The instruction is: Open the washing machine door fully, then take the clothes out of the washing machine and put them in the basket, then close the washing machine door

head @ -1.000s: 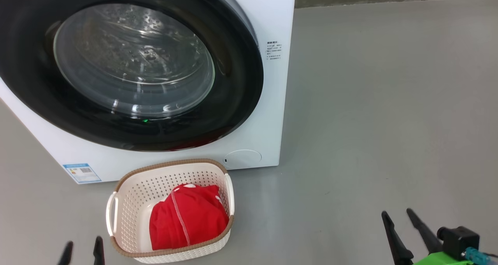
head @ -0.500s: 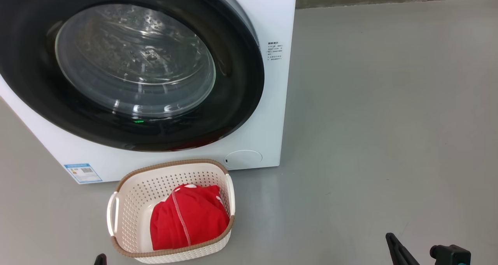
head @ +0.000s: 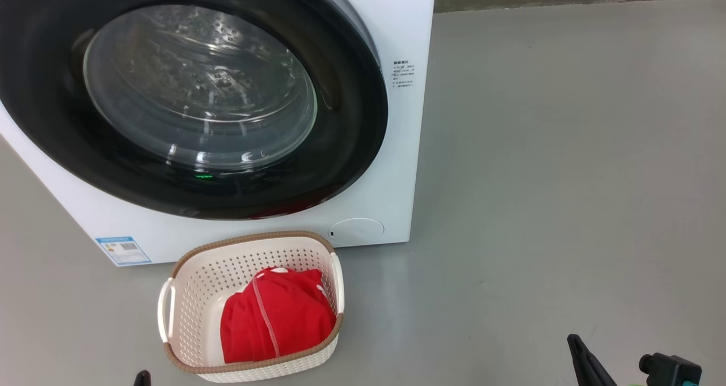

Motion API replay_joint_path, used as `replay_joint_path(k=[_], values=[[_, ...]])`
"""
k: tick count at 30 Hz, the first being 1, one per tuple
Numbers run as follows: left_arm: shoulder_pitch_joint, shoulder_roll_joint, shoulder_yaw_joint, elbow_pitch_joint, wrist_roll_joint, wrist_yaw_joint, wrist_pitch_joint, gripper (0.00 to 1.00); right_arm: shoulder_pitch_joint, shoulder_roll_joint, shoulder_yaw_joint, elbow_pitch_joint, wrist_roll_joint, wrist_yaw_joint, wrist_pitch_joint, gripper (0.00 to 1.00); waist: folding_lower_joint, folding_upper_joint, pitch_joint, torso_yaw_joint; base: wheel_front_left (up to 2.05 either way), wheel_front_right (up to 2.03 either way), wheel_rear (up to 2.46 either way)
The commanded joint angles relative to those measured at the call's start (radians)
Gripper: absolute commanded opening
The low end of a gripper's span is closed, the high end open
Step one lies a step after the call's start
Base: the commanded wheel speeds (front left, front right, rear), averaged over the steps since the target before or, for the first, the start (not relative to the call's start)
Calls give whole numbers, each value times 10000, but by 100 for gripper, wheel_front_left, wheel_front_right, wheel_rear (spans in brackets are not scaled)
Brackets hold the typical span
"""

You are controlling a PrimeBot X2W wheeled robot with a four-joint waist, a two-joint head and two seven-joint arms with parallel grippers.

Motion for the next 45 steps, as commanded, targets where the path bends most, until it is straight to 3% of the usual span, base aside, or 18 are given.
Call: replay_joint_path(k=[1, 45], values=[[-396, 120, 148, -254, -361, -6, 75, 0, -337, -71, -60, -302, 353, -4, 95, 0, -1, 0, -2, 8, 0, 0, 0], [-1189, 59, 375, -405, -4878, -16, 1313, 0, -724, 330, -656, -982, 4632, -10, 1367, 0, -1, 0, -49, 179, 0, 0, 0]])
